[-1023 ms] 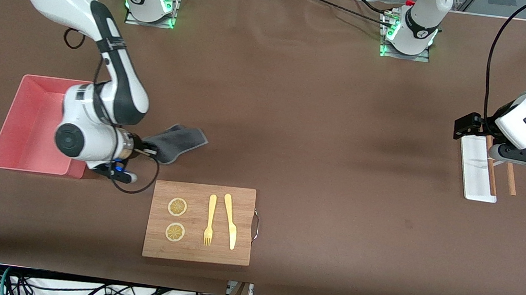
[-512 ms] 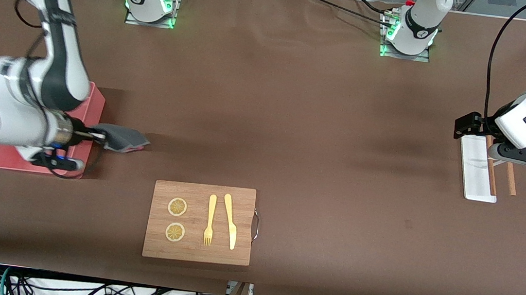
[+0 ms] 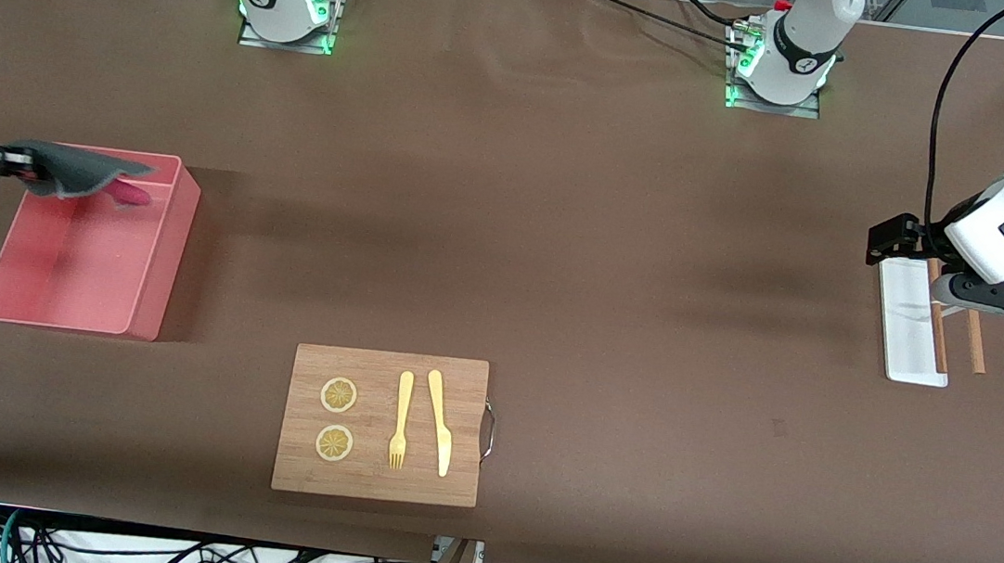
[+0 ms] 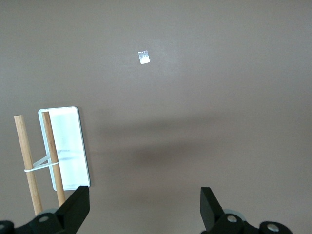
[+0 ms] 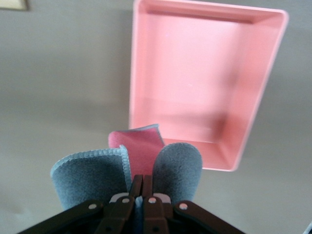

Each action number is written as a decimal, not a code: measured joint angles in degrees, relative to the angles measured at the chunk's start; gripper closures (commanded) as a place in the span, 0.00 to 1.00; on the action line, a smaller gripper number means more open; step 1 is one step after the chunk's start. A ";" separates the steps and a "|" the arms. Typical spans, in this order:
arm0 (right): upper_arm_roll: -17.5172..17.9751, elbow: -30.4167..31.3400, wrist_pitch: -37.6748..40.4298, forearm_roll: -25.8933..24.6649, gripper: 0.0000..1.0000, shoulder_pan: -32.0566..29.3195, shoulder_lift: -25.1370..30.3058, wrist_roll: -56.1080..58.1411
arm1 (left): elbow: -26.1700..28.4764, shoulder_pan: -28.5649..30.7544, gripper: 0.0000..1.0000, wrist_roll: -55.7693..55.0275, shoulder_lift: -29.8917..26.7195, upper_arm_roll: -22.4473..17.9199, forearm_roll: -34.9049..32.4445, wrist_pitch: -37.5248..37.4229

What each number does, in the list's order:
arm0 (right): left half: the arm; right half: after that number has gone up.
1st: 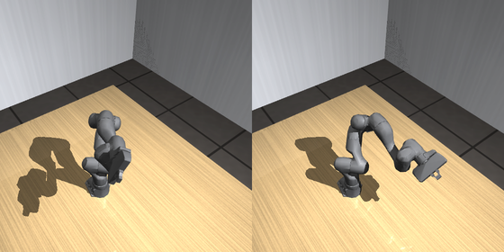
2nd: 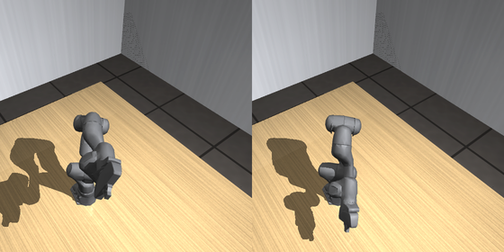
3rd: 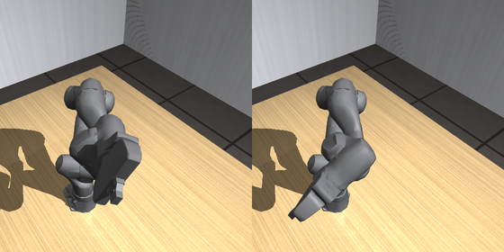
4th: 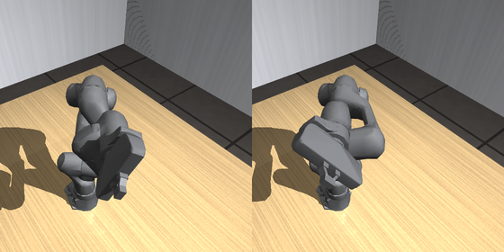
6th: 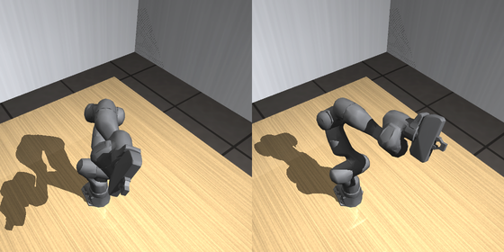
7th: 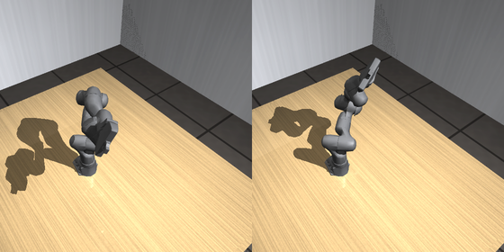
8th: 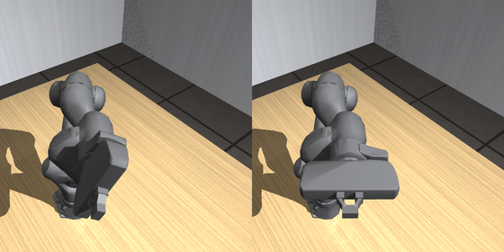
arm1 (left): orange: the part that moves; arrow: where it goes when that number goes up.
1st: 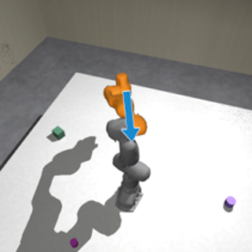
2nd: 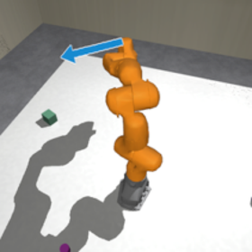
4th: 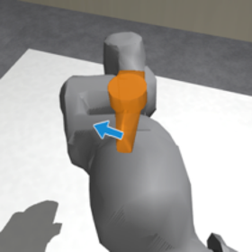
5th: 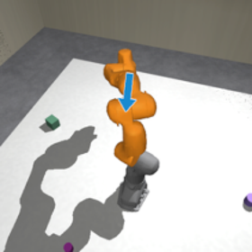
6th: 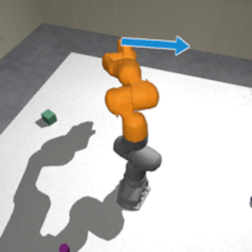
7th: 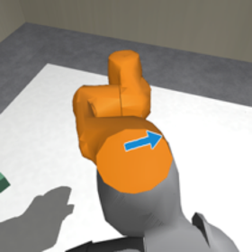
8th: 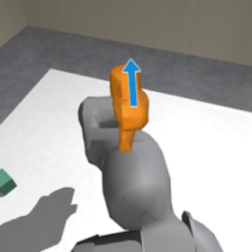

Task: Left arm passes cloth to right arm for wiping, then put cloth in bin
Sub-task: 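Move the cloth over the pink bin and release it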

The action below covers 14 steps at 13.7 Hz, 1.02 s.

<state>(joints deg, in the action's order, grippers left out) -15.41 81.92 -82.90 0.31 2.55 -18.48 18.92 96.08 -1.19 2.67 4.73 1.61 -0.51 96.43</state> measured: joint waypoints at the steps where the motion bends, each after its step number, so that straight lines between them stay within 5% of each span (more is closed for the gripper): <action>1: -1.51 0.05 -0.05 -0.70 1.00 -0.17 -0.52 2.37 | 0.00 0.00 0.00 0.00 0.00 0.00 0.00 0.00; 5: -3.58 2.51 -4.24 -1.42 1.00 -0.89 -4.84 5.08 | 0.00 0.00 0.00 0.00 0.00 0.00 0.00 0.00; 11: -3.57 14.40 -24.61 -1.43 1.00 -0.88 -9.50 5.08 | 0.01 0.00 0.00 0.00 0.00 -0.01 0.00 0.00; 12: -3.57 15.53 -27.12 -1.42 0.72 -0.88 -10.25 5.07 | 0.01 0.00 0.00 0.00 0.00 -0.01 0.00 0.00; 13: -3.55 16.16 -28.80 -1.34 0.01 -0.88 -10.90 4.87 | 0.01 0.00 0.00 0.00 0.00 -0.01 0.00 0.00; 14: -3.54 16.40 -29.66 -1.25 0.00 -0.88 -11.33 4.01 | 0.01 0.00 0.00 0.00 0.00 -0.01 0.00 0.00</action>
<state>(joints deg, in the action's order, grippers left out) -18.94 98.32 -112.56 -0.93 1.67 -29.82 22.93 96.10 -1.19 2.67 4.73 1.60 -0.51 96.42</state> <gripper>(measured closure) 0.943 0.000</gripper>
